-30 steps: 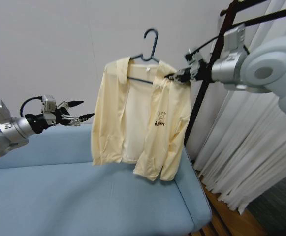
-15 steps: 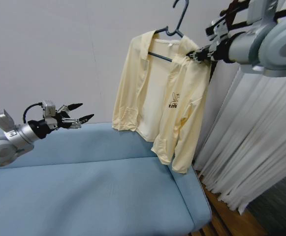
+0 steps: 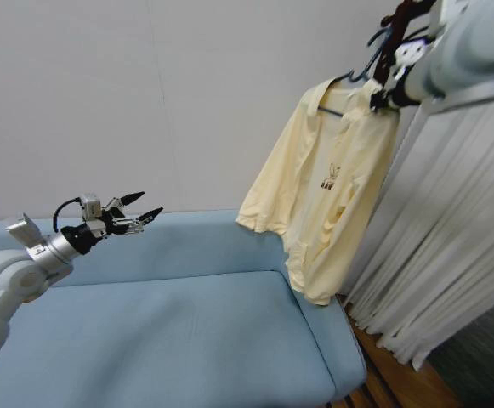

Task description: Pick up the clothes from the sofa and hang them on the clothes hanger.

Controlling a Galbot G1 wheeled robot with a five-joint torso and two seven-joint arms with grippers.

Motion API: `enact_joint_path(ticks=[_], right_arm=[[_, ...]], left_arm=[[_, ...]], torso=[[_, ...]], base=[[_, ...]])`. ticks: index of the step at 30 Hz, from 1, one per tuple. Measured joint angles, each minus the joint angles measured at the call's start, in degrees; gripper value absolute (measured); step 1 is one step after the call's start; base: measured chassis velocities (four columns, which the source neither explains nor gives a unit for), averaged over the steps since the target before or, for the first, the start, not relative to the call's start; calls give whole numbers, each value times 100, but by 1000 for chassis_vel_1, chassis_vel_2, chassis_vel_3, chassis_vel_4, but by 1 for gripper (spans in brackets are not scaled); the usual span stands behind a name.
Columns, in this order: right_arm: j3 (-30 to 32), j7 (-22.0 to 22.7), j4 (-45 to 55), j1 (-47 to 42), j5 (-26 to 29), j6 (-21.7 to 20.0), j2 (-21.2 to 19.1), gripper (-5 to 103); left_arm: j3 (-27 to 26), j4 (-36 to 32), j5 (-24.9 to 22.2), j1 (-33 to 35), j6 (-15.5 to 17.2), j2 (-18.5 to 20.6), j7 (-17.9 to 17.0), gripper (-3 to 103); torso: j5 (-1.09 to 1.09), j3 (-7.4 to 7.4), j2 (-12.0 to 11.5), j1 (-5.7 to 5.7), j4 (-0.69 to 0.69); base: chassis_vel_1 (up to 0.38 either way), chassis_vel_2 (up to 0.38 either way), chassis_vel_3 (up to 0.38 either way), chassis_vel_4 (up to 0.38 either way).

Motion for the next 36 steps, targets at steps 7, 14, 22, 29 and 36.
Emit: enact_joint_path(ticks=[7, 14, 22, 29, 36], right_arm=[[-234, 714, -273, 209, 605, 752, 673, 9], [-137, 1027, -289, 94, 780, 1376, 993, 9], [-63, 1001, -115, 11, 761, 1544, 857, 9], [-131, 968, -63, -56, 503, 1453, 602, 9], [-426, 946, -137, 112, 498, 1157, 358, 9]], left_arm=[[86, 14, 138, -1, -9, -271, 27, 100], [146, 28, 221, 23, -34, -444, 108, 100], [103, 132, 243, 28, -81, -509, 203, 100], [76, 121, 287, 84, -81, -614, 222, 100], [117, 135, 337, 65, -77, -685, 208, 100]], torso=[[-2, 1, 0, 1, 4], [1, 2, 0, 1, 2], [1, 2, 0, 1, 1], [2, 2, -1, 1, 1], [2, 1, -1, 1, 2]], base=[[0, 0, 0, 0], [0, 0, 0, 0], [0, 0, 0, 0], [0, 0, 0, 0], [0, 0, 0, 0]])
